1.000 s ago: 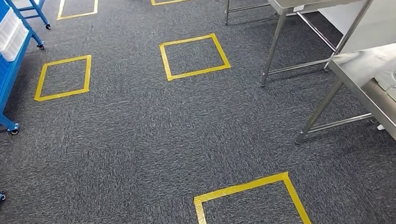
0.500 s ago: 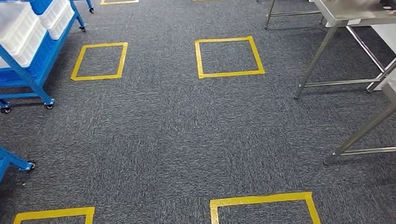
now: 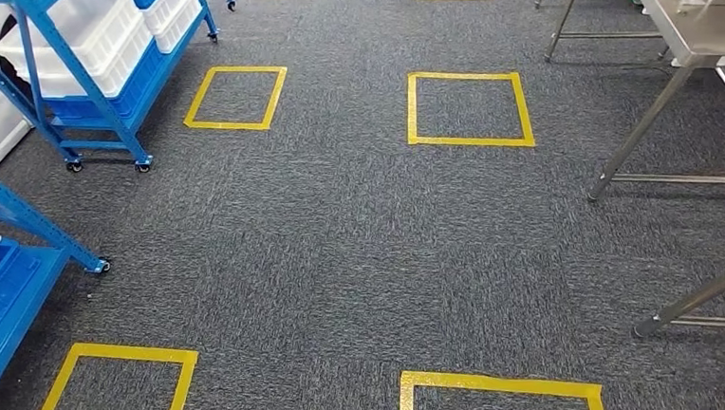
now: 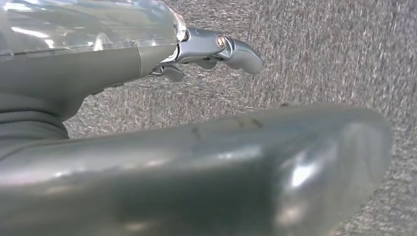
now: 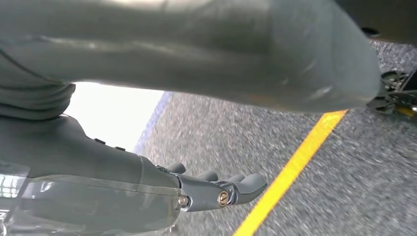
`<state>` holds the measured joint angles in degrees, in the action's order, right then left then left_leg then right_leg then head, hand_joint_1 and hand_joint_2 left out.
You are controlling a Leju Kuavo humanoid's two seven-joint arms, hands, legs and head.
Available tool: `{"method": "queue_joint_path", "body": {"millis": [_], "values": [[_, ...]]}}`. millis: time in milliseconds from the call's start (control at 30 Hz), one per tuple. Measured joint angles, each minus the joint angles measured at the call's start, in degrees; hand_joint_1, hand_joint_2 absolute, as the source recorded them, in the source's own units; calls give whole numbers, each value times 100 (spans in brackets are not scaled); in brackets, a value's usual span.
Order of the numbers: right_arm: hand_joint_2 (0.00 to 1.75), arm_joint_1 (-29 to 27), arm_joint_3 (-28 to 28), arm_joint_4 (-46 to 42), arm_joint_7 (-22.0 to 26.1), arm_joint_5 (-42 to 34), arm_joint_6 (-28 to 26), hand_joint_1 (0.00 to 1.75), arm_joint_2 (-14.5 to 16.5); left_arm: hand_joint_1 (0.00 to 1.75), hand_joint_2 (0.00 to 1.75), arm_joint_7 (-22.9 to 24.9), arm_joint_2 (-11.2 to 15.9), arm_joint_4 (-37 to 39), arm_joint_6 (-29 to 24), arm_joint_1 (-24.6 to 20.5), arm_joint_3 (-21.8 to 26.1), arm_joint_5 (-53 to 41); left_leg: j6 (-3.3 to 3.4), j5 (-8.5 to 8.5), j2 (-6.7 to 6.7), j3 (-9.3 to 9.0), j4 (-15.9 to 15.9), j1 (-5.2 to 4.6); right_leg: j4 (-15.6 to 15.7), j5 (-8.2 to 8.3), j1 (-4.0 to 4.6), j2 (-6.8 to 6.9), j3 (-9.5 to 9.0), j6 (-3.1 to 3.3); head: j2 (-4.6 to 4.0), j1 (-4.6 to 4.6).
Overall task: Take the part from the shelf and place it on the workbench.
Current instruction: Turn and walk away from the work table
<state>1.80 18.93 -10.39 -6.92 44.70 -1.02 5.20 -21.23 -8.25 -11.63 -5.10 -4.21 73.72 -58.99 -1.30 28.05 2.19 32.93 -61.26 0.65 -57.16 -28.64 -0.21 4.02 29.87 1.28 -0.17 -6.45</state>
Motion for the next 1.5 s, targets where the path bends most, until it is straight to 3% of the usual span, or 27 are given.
{"method": "queue_joint_path", "body": {"millis": [67, 133, 200, 233, 300, 333, 367, 400, 433, 500, 567, 633, 700, 767, 833, 867, 900, 967, 1033, 1100, 1167, 1233, 1300, 1367, 1400, 1433, 1500], "values": [[0, 10, 0, 0, 6, 25, 3, 0, 1, 0, 0, 13, 1, 0, -22, -7, 0, 0, 68, -100, 101, -154, 345, -34, -15, -36, 28, 90, -29, -59, 0, 1], [0, 41, 0, -1, 8, 44, 6, 0, 5, 0, 0, 21, 1, 0, -40, 7, 2, -1, 137, -113, -2, -142, 366, -48, -17, -53, 33, 171, -47, -114, 0, 0], [0, 58, 0, -1, 7, 52, 9, 0, 9, 0, 0, 29, -1, 1, -50, 21, 4, -7, 209, -148, -100, -155, 411, -33, -156, -179, 5, 52, -14, -171, 0, 1], [0, 54, 0, -1, 4, 55, 11, 0, 10, 0, 0, 34, -1, 1, -55, 18, 4, -13, 241, -166, -150, -167, 432, -22, -390, -333, -10, -79, 84, -193, 0, 2], [0, 34, 0, 0, -7, 58, 19, 0, 14, 0, 0, 43, -2, 2, -65, 7, 4, -30, 275, -179, -256, -152, 437, -26, -1152, -718, -34, -315, 446, -215, 0, 4], [0, 29, 0, 1, -15, 58, 24, 0, 16, 0, 0, 47, -2, 2, -67, 4, 4, -37, 281, -181, -317, -147, 433, -33, -1505, -839, -42, -357, 629, -221, 0, 5], [0, 26, 0, 1, -21, 58, 28, 0, 17, 0, 0, 51, -2, 2, -68, 6, 4, -44, 282, -181, -383, -147, 429, -40, -1686, -846, -47, -372, 734, -223, 0, 5], [0, 23, 0, 1, -25, 55, 30, 0, 17, 0, 0, 54, -2, 2, -68, 9, 4, -51, 279, -179, -455, -151, 423, -43, -1627, -726, -52, -383, 729, -220, 0, 5], [0, 21, 1, 1, -28, 51, 31, 0, 17, 0, 0, 55, -2, 2, -67, 11, 4, -60, 274, -177, -529, -159, 416, -43, -1350, -515, -57, -409, 621, -212, 0, 5], [0, 13, 7, 3, -29, 40, 25, 0, 16, 0, 0, 55, -3, 3, -62, 9, 3, -85, 240, -166, -663, -160, 394, -43, -549, -113, -72, -610, 285, -187, 0, 5], [0, 18, 19, 6, -26, 30, 19, 0, 17, 0, 0, 55, -4, 4, -58, 4, 2, -103, 177, -165, -760, -130, 376, -47, -143, 13, -69, -761, 124, -153, 0, 5], [0, 39, 30, 6, -24, 15, 15, 0, 20, 0, 0, 55, -4, 4, -56, 9, 2, -105, 104, -178, -846, -96, 382, -43, -115, 15, -56, -695, 119, -98, 0, 4], [0, 45, 38, 6, -25, 3, 14, 0, 31, 0, 0, 55, -4, 4, -56, 19, 2, -105, 55, -98, -715, -39, 269, -40, -75, 35, -66, -572, 99, -9, 0, 4], [0, 21, 45, 7, -24, -10, 9, 0, 37, 0, 0, 57, -4, 4, -51, 9, 1, -110, 27, 220, -431, 202, -260, -37, -43, 45, -60, -418, 88, 72, 0, 3], [0, -2, 56, 8, -21, -29, 3, 0, 35, 0, 0, 66, -5, 4, -40, 0, -1, -122, -8, 581, -305, 576, -1045, -16, -43, 34, -28, -268, 93, 105, 0, 3], [0, -4, 67, 8, -17, -35, 2, 0, 35, 0, 0, 72, -6, 4, -36, 3, -2, -131, -23, 643, -287, 690, -1289, -4, -45, 29, -16, -196, 93, 109, 0, 3], [0, -2, 79, 8, -14, -39, -1, 0, 35, 0, 0, 76, -6, 4, -34, 10, -2, -140, -32, 588, -269, 692, -1306, 4, -47, 22, -8, -129, 90, 108, 0, 3], [0, 7, 98, 8, 0, -34, -8, 0, 35, 0, 0, 81, -2, 4, -34, 18, -2, -153, -23, 228, -160, 356, -681, 6, -51, 0, -1, -6, 64, 89, 0, 3], [0, 10, 105, 8, 15, -24, -16, 0, 34, 0, 0, 80, 5, 4, -34, 4, -2, -154, 25, -36, 76, -46, 87, -24, -62, -36, 22, 100, 26, 43, 0, 3], [0, 25, 117, 7, 30, -24, -25, 0, 30, 0, 0, 76, 9, 4, -34, -2, -2, -152, 78, -74, 154, -157, 344, -63, -69, -61, 41, 192, -2, -13, 0, 3], [0, 63, 139, 5, 48, -36, -42, 0, 23, 0, 0, 68, 13, 4, -34, 12, -2, -152, 136, -107, 26, -158, 378, -57, -74, -84, 31, 251, -32, -74, 0, 3], [0, 71, 167, 4, 71, -46, -56, 0, 8, 0, 0, 56, 13, 4, -34, 13, -2, -154, 207, -156, -85, -195, 441, -27, -266, -242, 7, 42, 26, -135, 0, 3], [0, 53, 190, 4, 93, -49, -60, 0, -5, 0, 0, 43, 14, 4, -34, -2, -1, -154, 252, -189, -200, -194, 465, -19, -912, -605, -26, -276, 332, -174, 0, 4], [0, 41, 203, 5, 106, -49, -60, 0, -14, 0, 0, 35, 18, 4, -34, -7, 0, -150, 266, -197, -337, -175, 460, -27, -1609, -858, -51, -381, 691, -197, 0, 5], [0, 37, 209, 5, 108, -49, -60, 0, -19, 0, 0, 33, 20, 4, -34, -2, 0, -147, 265, -197, -412, -176, 454, -29, -1704, -817, -62, -389, 753, -206, 0, 5], [0, 35, 217, 5, 110, -49, -60, 0, -27, 0, 0, 33, 20, 4, -34, 4, 0, -143, 258, -194, -492, -180, 444, -26, -1551, -652, -75, -401, 698, -212, 0, 5], [0, 28, 233, 7, 111, -49, -59, 0, -40, 0, 0, 33, 16, 5, -31, 9, 0, -132, 223, -176, -646, -180, 406, -16, -793, -218, -111, -553, 368, -215, 0, 5]]}}
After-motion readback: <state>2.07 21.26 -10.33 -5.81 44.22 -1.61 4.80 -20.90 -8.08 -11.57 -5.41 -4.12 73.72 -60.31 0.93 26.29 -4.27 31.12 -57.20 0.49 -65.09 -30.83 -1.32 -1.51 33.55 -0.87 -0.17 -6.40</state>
